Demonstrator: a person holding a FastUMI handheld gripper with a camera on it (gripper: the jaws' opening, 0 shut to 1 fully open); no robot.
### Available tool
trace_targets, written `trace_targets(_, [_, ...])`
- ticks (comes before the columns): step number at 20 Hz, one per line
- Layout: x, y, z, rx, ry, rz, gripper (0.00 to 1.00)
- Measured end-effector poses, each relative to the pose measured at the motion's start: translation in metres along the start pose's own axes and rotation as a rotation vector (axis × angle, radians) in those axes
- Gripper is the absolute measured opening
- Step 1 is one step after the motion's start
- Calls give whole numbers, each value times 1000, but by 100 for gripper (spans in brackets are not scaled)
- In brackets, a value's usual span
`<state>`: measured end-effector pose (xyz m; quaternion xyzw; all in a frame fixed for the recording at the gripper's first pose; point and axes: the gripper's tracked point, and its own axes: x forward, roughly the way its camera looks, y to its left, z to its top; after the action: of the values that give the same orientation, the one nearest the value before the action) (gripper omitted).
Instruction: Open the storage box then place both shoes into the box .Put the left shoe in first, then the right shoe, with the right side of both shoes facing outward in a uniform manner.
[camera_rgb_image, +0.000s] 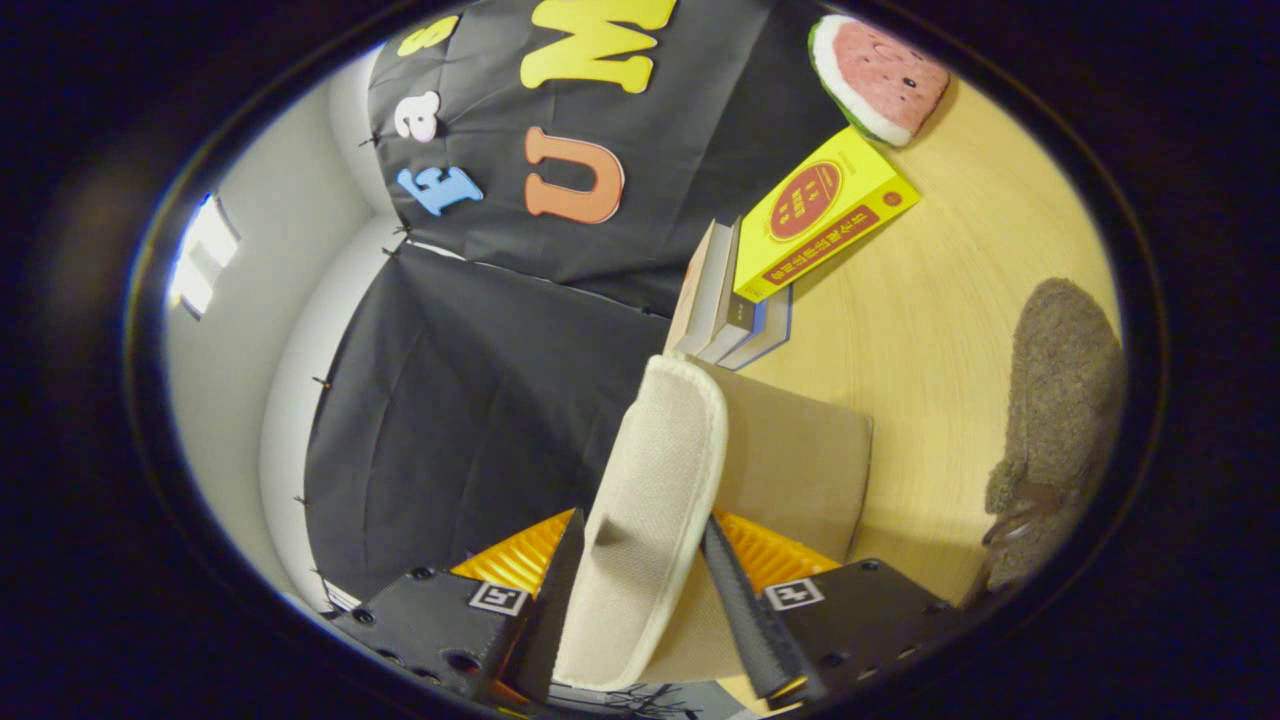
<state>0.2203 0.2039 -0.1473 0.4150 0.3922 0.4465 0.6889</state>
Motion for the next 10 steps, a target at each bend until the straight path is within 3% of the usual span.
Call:
trace_targets(4, [-8, 0, 6, -47, -10, -41, 53])
trace_targets(6, [-14, 4, 7, -52, -8, -58, 28])
trace_targets(8, [-15, 17, 4, -67, -18, -51, 23])
trace_targets(10, [-16, 25, 11, -115, -31, -93, 8])
